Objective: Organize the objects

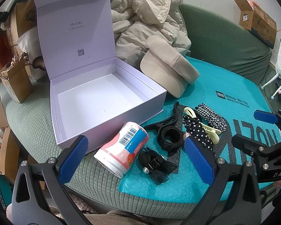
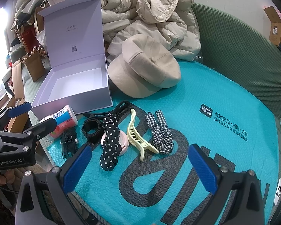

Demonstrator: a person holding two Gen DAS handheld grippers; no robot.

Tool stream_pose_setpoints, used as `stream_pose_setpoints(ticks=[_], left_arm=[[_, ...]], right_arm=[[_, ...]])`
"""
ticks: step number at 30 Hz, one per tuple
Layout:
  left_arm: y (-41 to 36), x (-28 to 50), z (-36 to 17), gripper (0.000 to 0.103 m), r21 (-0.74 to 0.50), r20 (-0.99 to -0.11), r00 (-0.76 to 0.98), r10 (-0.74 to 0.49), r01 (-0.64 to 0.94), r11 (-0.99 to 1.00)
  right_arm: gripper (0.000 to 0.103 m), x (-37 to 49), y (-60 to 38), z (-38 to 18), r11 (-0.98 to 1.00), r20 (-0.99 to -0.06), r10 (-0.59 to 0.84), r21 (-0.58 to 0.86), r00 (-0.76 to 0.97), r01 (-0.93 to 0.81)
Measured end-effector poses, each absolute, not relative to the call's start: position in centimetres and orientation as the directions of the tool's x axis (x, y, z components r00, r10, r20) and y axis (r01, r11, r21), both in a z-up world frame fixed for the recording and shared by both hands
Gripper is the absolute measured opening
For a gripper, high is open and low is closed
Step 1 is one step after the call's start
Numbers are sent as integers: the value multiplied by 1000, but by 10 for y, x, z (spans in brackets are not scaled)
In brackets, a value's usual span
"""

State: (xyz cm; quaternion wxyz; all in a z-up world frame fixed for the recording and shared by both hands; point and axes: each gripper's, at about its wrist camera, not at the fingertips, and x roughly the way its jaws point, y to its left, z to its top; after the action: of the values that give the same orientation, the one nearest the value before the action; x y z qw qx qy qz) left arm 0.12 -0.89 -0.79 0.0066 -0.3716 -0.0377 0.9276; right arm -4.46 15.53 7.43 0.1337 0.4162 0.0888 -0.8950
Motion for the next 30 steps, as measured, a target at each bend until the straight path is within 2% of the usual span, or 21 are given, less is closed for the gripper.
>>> stream_pose_setpoints(ticks=[11,17,30], left_arm=[[-3,3,-5,103,-81,-707,-705,53,6,-997],[7,-1,-7,103,-88,-751,-657,68,-2,-996],[-14,1,-17,103,-152,-778,-627,51,108,-983]], right_arm=[[103,-50,158,80,-944,-761,-199,-19,-617,328],[103,-55,161,79,-932,-761,-237,1,-604,364],[103,-66,169,52,-917,-792,-279,53,-542,395]])
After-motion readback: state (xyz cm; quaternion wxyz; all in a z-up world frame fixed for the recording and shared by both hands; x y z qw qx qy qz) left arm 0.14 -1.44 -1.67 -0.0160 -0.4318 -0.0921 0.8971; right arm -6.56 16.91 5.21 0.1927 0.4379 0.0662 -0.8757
